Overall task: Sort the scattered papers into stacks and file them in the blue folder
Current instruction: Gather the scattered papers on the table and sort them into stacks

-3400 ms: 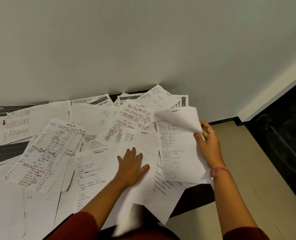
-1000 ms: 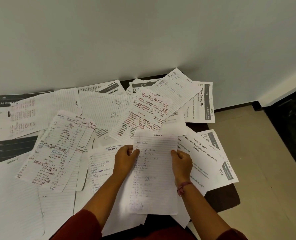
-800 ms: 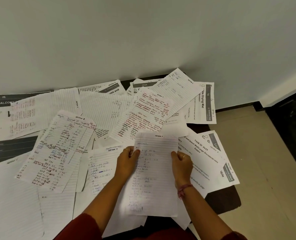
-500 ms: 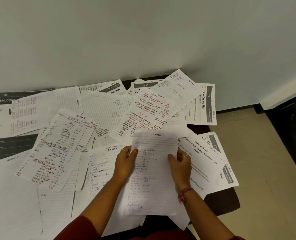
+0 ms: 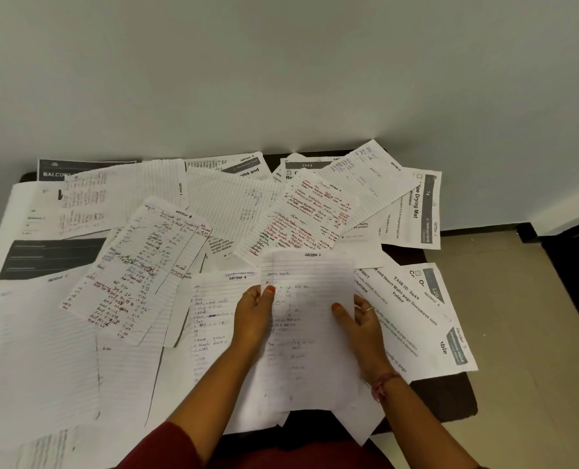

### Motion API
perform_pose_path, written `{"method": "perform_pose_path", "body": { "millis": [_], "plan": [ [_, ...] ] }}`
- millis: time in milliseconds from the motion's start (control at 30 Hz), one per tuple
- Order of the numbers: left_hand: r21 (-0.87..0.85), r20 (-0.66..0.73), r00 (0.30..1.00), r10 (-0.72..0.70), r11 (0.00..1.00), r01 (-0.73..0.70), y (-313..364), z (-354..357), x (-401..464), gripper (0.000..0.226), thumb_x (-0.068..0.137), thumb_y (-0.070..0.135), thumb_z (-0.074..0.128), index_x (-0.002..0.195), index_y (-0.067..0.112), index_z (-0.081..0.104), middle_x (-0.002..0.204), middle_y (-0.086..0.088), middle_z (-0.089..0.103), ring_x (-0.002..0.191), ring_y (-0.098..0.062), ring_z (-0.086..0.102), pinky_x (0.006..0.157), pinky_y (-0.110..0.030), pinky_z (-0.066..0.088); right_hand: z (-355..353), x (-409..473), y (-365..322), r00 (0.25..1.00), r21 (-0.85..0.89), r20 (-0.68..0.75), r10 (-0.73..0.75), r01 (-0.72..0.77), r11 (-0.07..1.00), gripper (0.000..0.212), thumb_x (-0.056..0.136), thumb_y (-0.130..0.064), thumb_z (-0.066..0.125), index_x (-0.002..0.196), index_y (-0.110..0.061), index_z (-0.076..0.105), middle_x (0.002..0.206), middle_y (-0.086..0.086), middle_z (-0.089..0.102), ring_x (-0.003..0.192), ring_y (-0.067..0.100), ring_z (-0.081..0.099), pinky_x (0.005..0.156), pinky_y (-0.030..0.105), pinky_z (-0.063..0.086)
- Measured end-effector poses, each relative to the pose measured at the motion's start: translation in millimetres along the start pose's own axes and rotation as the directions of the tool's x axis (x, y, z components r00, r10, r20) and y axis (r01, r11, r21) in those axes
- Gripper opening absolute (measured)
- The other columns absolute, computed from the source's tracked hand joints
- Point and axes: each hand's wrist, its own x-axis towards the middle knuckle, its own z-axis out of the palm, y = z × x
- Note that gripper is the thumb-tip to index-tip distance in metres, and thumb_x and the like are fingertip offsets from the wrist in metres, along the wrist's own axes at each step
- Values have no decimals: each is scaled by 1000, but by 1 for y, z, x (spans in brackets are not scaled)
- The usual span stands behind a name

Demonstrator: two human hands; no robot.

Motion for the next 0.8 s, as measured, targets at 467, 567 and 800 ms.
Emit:
{"method": "perform_pose_path", "body": {
  "millis": [467,567,800],
  "plan": [
    [110,49,998,-38,993,33,-17,-53,-12,36,95,37,55,124,16,57,119,5,63,110,-15,59,98,-40,48,34,-29,12,997,-62,71,-14,18,998,23,93,-20,60,115,-20,62,109,-4,70,98,11,67,76,22,56],
    [134,60,998,-14,991,6,-17,-72,-10,31,94,32,57,123,21,59,115,4,67,106,-16,63,94,-44,52,50,-35,13,997,-64,80,2,4,998,22,92,-20,61,114,-20,64,109,-3,71,100,14,67,86,31,56],
    [172,-1,999,43,984,-42,-14,-124,-4,26,95,27,56,120,19,58,113,2,67,102,-14,64,88,-38,55,100,-50,14,985,-96,170,-16,33,995,24,90,-19,64,114,-19,65,108,-1,72,98,16,69,84,37,57]
  ]
}}
